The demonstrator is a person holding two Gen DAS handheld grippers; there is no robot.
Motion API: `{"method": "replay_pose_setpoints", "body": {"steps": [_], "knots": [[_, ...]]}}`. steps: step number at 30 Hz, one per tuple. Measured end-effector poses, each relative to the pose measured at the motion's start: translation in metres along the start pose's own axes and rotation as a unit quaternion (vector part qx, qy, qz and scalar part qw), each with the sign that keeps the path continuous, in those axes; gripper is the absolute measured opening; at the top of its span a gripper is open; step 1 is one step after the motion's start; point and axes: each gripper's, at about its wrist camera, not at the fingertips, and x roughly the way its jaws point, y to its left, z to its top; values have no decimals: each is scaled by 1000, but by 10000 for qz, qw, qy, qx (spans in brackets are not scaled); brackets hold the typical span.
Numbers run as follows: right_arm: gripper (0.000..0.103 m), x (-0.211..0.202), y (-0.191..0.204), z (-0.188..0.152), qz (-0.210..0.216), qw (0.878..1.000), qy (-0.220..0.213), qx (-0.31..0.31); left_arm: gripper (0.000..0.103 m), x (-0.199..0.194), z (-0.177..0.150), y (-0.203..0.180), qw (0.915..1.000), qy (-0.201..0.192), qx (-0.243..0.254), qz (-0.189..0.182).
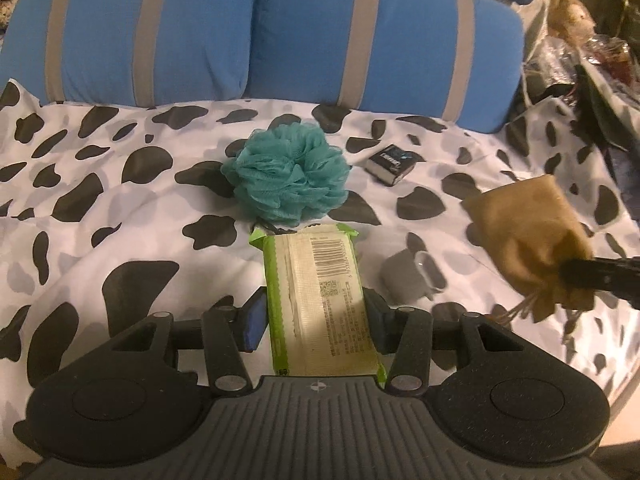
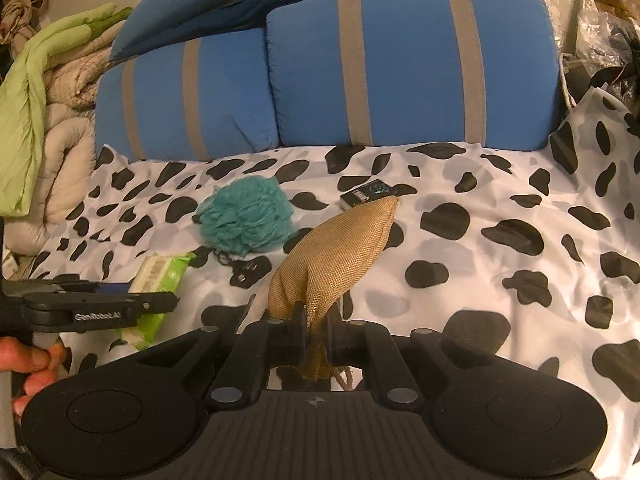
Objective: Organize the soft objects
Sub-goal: 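Grasp the green-and-white wet-wipes pack with the left gripper, then carry the wipes pack and tan pouch to the box and release both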
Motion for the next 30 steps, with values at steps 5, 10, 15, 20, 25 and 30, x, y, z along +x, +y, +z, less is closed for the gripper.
{"method": "replay_pose_setpoints", "body": {"steps": [5,10,15,20,25,30], "knots": [[11,-10,9,-11,37,10000,-28,-18,48,-13,-9,2,9999,-46,-86,-72],[11,-15,17,-21,32,10000,46,-40,48,-9,-18,15,9970,301,-584,-398],[12,-16,23,-26,37,9999,89,-99,48,11,-28,19,9976,479,-478,-155],[12,-15,23,-26,30,9999,90,-82,48,38,-38,24,9970,639,-242,351],[12,-15,22,-25,33,9999,84,-54,48,50,-44,26,9932,861,-43,782],[12,-20,20,-24,170,9998,85,0,48,29,-40,22,9960,625,-17,636]]}}
